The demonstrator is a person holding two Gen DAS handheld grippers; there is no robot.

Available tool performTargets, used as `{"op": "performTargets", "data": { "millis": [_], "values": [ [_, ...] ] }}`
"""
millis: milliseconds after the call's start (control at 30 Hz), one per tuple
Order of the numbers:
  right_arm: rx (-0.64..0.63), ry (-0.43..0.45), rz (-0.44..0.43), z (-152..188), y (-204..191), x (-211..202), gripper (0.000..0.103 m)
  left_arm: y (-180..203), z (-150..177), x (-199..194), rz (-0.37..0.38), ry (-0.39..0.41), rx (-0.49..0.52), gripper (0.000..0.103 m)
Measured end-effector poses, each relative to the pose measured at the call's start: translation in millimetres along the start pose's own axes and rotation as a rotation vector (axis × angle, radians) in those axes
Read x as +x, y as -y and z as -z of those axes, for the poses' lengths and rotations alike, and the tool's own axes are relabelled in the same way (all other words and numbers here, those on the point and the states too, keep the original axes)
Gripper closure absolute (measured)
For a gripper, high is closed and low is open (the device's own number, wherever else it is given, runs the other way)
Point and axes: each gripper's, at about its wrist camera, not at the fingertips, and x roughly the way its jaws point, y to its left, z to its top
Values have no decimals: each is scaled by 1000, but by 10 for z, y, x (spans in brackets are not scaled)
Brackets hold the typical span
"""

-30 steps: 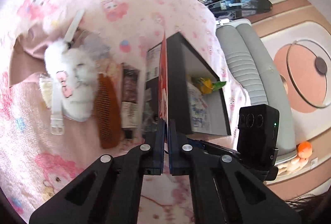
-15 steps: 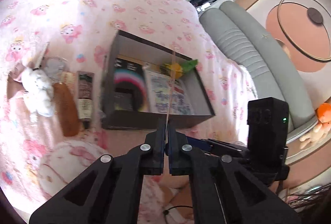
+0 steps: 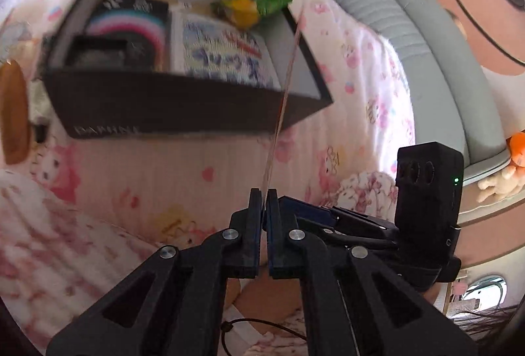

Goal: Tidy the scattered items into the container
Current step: 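Lift the red packet with the left gripper and carry it toward the box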

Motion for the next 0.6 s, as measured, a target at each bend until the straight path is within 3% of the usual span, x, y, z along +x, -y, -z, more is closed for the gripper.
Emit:
{"op": "performTargets", "data": {
  "millis": [167, 300, 433, 600],
  "values": [
    [108, -25, -2, 42, 356, 127, 62, -39, 23, 410, -10, -72, -38, 102],
    [165, -26, -12, 34, 535, 185, 62, -30, 21, 548, -28, -84, -41, 100],
    [187, 8, 10, 5, 636, 155, 62, -61, 71, 588, -118, -67, -17, 99],
    [213, 11, -16, -28, 691, 242, 62, -204, 137, 677, -182, -104, -78, 91]
  ]
}}
